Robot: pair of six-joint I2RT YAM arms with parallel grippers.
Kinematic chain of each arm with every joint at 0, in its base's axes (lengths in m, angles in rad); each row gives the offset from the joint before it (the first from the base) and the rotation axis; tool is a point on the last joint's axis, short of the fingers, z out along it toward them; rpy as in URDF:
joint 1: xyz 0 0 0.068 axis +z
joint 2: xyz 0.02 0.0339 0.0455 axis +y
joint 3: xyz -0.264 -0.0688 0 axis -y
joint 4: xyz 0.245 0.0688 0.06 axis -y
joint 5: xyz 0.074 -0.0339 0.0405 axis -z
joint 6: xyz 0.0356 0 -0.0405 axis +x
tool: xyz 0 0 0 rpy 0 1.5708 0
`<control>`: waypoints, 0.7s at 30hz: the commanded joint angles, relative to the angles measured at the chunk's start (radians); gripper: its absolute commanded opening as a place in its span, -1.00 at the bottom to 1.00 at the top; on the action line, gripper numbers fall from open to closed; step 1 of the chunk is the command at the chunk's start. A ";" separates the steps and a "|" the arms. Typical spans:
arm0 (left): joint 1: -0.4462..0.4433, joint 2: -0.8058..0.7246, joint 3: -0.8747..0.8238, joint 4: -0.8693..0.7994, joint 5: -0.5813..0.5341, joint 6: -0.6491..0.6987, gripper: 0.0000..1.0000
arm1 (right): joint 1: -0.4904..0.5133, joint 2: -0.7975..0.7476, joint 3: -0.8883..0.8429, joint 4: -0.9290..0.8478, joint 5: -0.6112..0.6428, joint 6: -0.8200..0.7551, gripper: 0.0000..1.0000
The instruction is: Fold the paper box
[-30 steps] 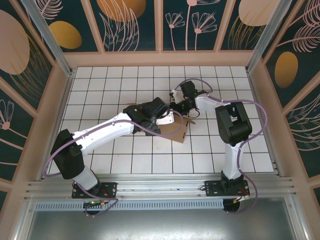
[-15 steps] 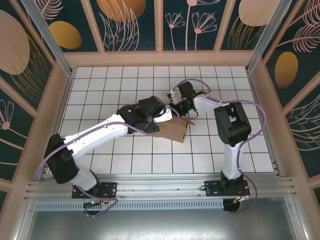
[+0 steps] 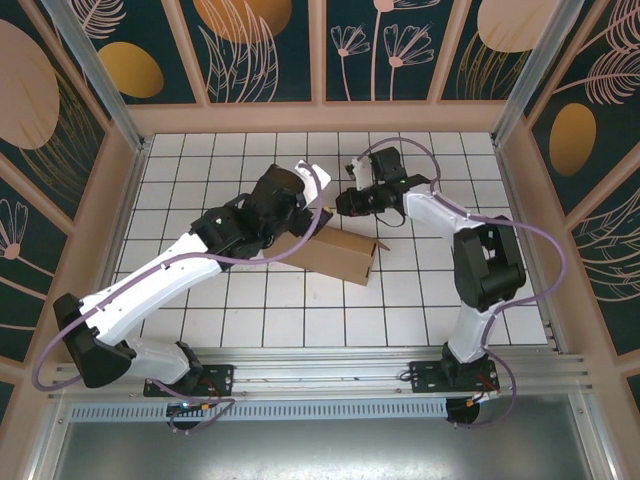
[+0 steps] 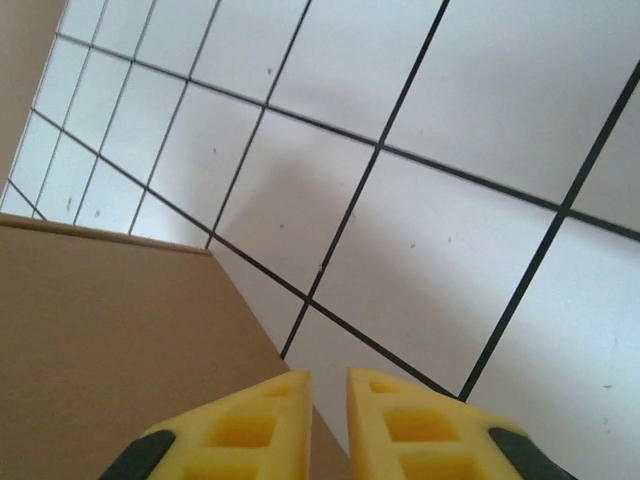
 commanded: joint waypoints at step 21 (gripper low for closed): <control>0.219 -0.018 -0.401 0.636 0.412 -0.891 -1.00 | 0.049 -0.301 -0.188 0.115 0.178 0.099 -1.00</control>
